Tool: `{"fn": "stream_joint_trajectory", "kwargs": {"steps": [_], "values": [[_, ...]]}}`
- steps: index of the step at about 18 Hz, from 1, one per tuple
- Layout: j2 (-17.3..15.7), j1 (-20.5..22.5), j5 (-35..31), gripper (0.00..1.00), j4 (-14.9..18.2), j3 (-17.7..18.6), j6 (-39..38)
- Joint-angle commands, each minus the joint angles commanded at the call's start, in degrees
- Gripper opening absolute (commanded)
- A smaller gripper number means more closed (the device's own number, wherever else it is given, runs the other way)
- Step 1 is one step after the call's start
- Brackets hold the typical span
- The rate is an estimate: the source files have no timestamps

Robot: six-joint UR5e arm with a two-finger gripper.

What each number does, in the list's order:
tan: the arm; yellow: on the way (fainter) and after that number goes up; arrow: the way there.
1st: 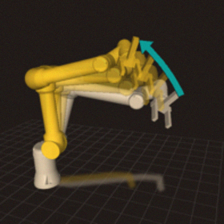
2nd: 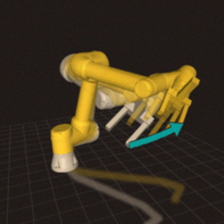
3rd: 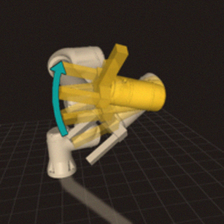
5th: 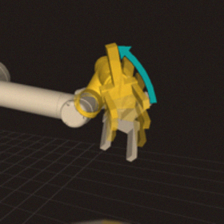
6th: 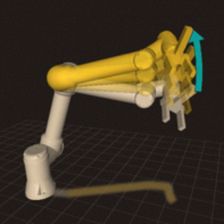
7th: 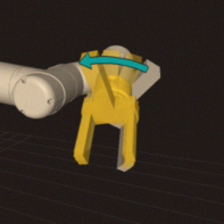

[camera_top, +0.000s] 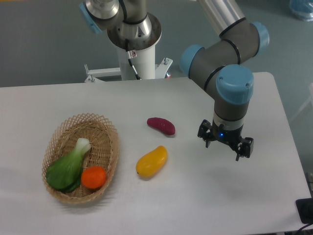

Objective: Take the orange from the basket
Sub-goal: 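Move the open gripper across the table toward the wicker basket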

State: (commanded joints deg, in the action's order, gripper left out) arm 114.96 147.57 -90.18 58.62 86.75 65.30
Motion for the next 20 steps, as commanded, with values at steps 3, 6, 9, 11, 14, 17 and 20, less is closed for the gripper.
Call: {"fn": "stream_joint_trajectory", "kwargs": {"steps": [3, 6, 9, 11, 14, 17, 20], "values": [[-0.09, -0.79, 0.0, 1.0, 0.0, 0.09, -0.17], [-0.09, -1.84, 0.0, 1.0, -0.09, 0.09, -0.79], [-0.09, -2.98, 0.0, 1.0, -0.09, 0.09, -3.07], [-0.09, -3.43, 0.0, 1.0, -0.09, 0.09, -3.77], [-0.26, -5.18, 0.0, 1.0, -0.18, -0.43, -5.7], [-0.18, -6.85, 0.0, 1.0, -0.09, -0.35, -9.21], [-0.09, -9.75, -0.09, 1.0, -0.09, -0.35, -16.41]]}}
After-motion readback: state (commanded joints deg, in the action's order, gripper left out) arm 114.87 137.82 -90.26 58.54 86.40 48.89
